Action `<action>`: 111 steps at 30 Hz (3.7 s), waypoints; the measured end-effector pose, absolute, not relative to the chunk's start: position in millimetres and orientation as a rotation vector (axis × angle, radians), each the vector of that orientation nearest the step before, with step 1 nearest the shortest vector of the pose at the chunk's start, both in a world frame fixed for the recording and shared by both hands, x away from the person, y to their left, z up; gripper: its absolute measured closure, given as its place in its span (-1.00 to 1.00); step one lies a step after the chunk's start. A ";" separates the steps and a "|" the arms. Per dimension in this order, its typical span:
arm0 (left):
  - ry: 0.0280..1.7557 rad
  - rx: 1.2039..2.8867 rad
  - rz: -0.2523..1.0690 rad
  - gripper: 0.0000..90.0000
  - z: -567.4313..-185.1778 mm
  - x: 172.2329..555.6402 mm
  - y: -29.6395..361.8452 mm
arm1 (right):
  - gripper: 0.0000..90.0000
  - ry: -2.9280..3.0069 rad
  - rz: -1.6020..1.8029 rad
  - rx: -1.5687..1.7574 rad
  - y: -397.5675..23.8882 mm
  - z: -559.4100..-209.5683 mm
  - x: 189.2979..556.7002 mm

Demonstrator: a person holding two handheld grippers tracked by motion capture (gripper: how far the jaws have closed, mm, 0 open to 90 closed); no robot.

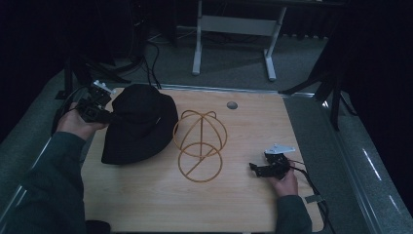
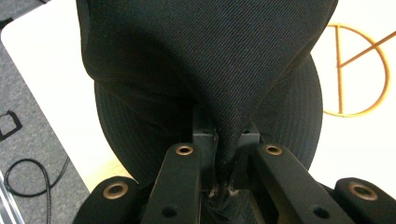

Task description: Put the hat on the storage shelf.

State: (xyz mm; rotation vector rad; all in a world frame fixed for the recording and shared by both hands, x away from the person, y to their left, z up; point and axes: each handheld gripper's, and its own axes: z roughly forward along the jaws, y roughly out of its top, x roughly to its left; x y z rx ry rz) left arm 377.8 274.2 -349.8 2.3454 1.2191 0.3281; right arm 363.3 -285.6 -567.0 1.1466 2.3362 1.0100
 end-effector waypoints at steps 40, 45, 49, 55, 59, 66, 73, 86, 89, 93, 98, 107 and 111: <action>1.040 2.292 0.324 0.88 -296.1 362.5 278.8 | -0.69 2.336 1.010 1.147 -285.6 -567.0 363.3; 1.016 2.302 0.319 0.88 -292.4 364.3 279.6 | -0.69 2.337 1.009 1.146 -285.6 -567.0 363.3; 1.009 2.304 0.321 0.88 -290.2 365.2 280.2 | -0.69 2.336 1.010 1.147 -285.5 -567.0 363.3; 0.996 2.304 0.317 0.88 -287.7 365.7 281.1 | -0.69 2.336 1.010 1.147 -285.5 -567.0 363.3; 0.987 2.307 0.314 0.88 -286.3 365.4 281.2 | -0.69 2.336 1.010 1.148 -285.5 -567.0 363.3; 0.984 2.295 0.315 0.88 -284.6 365.4 284.4 | -0.69 2.336 1.010 1.148 -285.5 -567.0 363.3; 1.000 2.273 0.328 0.88 -282.4 365.7 290.2 | -0.69 2.336 1.011 1.148 -285.5 -567.0 363.3; 0.960 2.265 0.329 0.88 -273.7 365.2 296.9 | -0.69 2.336 1.010 1.147 -285.5 -567.0 363.3; 0.950 2.264 0.322 0.88 -271.9 365.6 297.5 | -0.69 2.336 1.010 1.147 -285.5 -567.0 363.3; 0.931 2.268 0.316 0.88 -270.0 365.7 297.7 | -0.69 2.336 1.010 1.148 -285.5 -567.0 363.3; 0.915 2.274 0.310 0.88 -268.3 365.7 298.5 | -0.69 2.336 1.009 1.147 -285.5 -567.0 363.3; 0.874 2.274 0.304 0.88 -263.3 364.6 302.1 | -0.69 2.336 1.010 1.147 -285.5 -567.0 363.3; 0.859 2.265 0.300 0.88 -261.4 363.6 303.2 | -0.69 2.336 1.010 1.147 -285.5 -567.0 363.3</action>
